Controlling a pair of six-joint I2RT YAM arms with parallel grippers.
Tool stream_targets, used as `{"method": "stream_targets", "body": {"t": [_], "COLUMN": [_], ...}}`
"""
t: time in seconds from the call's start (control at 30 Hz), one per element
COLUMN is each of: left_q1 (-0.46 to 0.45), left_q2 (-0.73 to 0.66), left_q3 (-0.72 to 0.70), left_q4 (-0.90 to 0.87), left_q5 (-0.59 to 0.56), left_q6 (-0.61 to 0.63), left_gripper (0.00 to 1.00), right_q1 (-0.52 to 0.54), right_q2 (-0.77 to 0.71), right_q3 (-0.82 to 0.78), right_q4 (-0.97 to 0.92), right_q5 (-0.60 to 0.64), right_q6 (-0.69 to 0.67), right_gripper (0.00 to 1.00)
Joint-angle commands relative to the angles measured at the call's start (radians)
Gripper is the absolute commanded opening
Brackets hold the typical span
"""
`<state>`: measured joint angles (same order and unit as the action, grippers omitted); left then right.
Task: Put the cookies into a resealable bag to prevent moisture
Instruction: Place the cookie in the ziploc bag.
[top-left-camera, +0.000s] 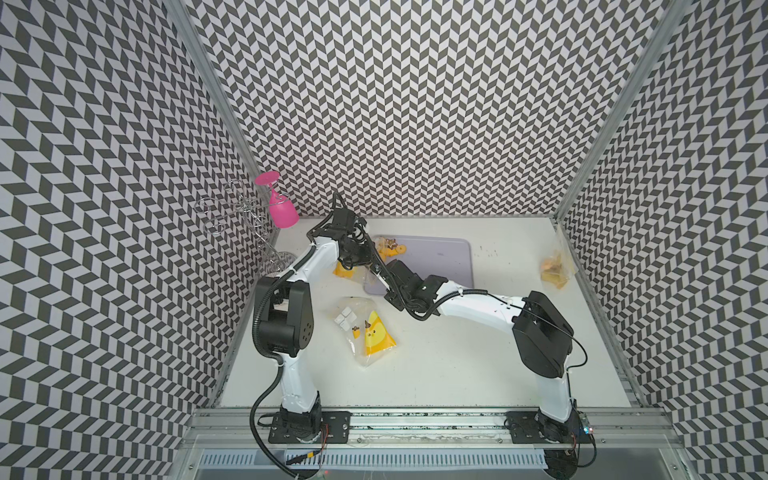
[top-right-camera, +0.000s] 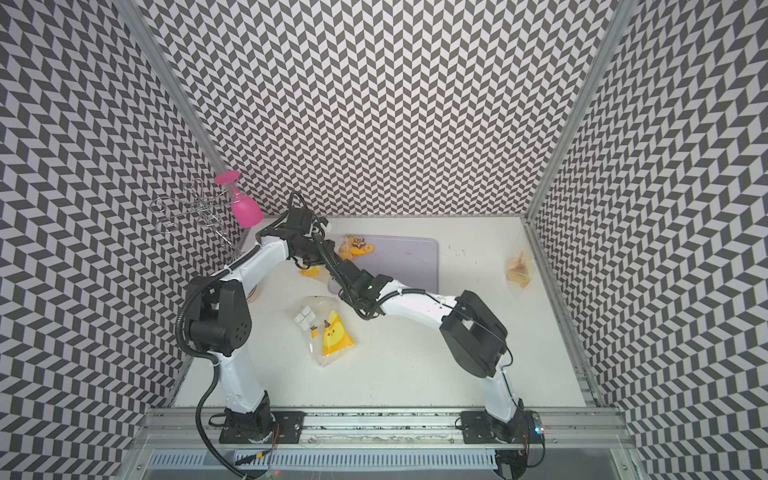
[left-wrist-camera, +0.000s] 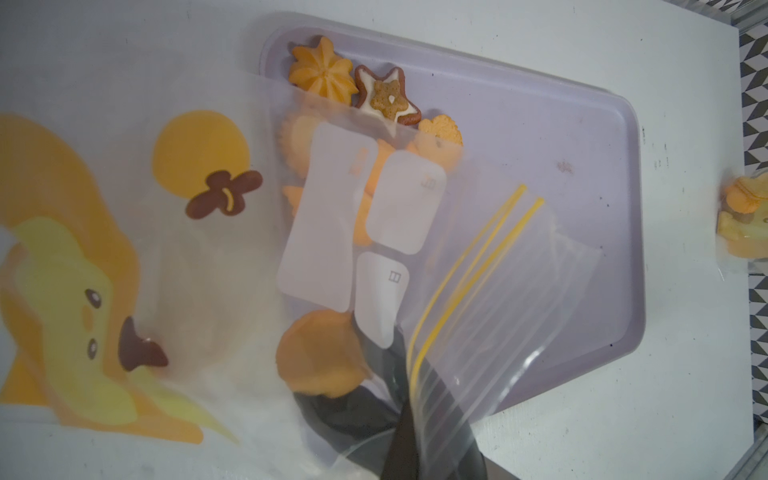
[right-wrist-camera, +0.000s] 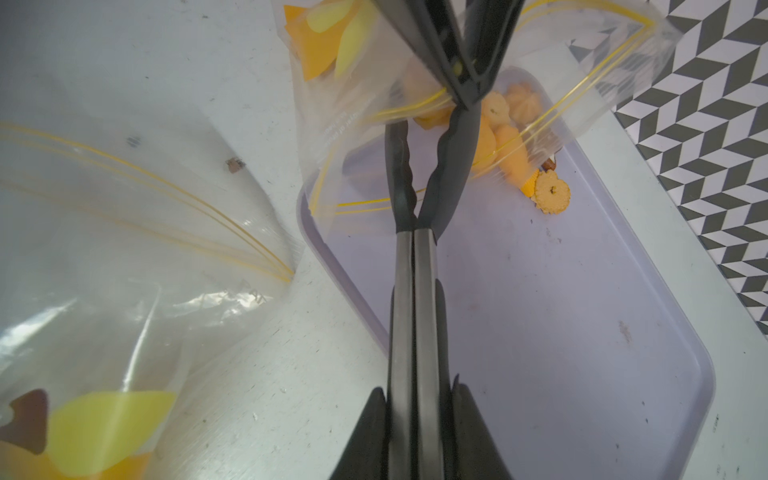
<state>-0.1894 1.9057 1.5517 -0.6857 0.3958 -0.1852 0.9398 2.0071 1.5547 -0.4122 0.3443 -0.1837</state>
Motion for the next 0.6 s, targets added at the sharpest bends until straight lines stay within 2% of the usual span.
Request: {"method": "stream_targets", "body": {"t": [0.0,0.1,0.3,0.4,0.5,0.57], "left_q1": [-0.005,-0.003,0.013,0.013,0.014,0.016], "left_q2": [-0.011,-0.014,-0.014,-0.014,-0.013,-0.012], "left_q3": [0.021,0.021,0.021,0.020,0.020,0.019], "left_q4": [-0.009,-0.011,-0.012,-0.010,-0.012,-0.011], "left_q5": [0.023,0.003,-0.007,-0.002,-0.013,-0.017], "left_q6": [0.018,0.013,0.004,0.003,0.001,0.000], "left_gripper": [0.00,0.00,0.00,0.00,0.00,0.00], "right_q1": [-0.011,-0.020,-0.027,-0.027,-0.027,-0.028], "right_q2": [0.015,0.001,-0.057,-0.086,-0.130,-0.177], "right_q3": [0.041,0.031,-0.011,-0.026,-0.058,-0.101], "right_q4": [0.038,0.046,0.066,0.070,0.084,0.104], "right_q5": [-0.040,-0.042,-0.045,-0.055,-0.057,-0.059], "right_q6": [0.001,0.026,0.050,0.057,0.072,0.085], "right_gripper": [0.18,0.23,0.43,0.42,0.32,0.30]}}
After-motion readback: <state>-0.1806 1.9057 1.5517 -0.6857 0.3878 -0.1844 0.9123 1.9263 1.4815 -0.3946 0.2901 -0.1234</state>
